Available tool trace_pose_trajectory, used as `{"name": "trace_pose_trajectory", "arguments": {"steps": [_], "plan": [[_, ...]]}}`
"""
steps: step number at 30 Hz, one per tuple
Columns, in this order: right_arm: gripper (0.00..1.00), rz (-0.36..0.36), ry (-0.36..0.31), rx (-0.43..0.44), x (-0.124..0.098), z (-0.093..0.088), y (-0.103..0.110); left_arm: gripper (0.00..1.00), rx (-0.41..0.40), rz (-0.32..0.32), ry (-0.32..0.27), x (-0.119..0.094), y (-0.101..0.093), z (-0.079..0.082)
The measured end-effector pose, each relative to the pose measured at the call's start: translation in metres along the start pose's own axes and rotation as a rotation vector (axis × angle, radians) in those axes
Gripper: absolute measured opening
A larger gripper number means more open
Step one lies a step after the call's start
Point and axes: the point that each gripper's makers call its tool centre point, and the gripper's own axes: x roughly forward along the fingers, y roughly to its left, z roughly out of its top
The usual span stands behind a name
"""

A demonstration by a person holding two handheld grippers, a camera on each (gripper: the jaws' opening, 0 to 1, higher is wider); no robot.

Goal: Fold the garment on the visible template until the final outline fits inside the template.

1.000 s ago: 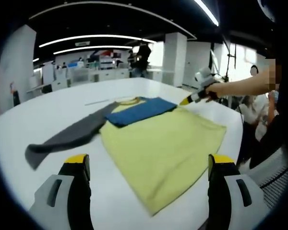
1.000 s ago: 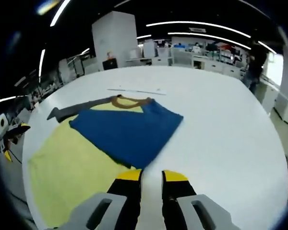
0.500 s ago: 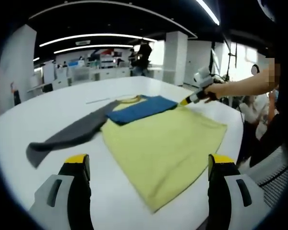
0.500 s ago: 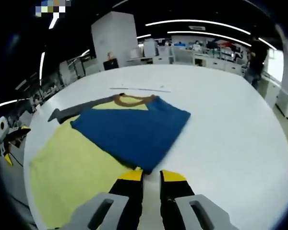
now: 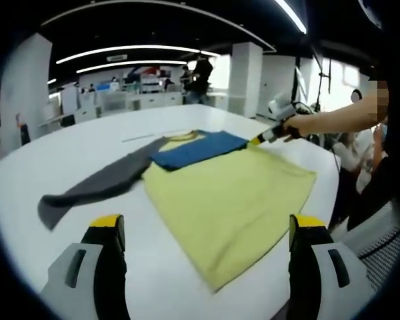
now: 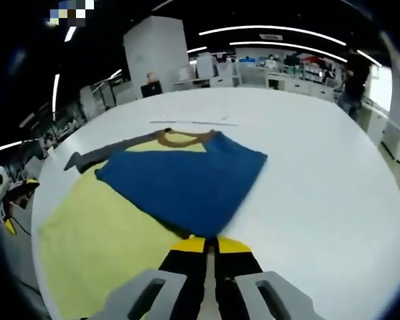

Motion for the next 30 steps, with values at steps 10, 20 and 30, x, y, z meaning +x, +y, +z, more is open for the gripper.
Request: {"name": "trace_pose_trajectory", "arguments": {"steps": [10,20,30], "plan": [[0.0,-0.044,0.033,-0.097,-0.008,-0.001,-0.014,0.99,0.009,-0.004,0.001,0.003,-0.001,0.001],[0.0,-0.06,0.06,-0.13,-0.012,-0.006,-0.021,0.99,0.008,0.009,0.007,0.002,0.002,-0.001],[0.0,-0.056,0.066,-0.12,-0.016,-0.009,-0.033,0.99,0.004,0.035,0.008,-0.001,0.013,-0.001]]}}
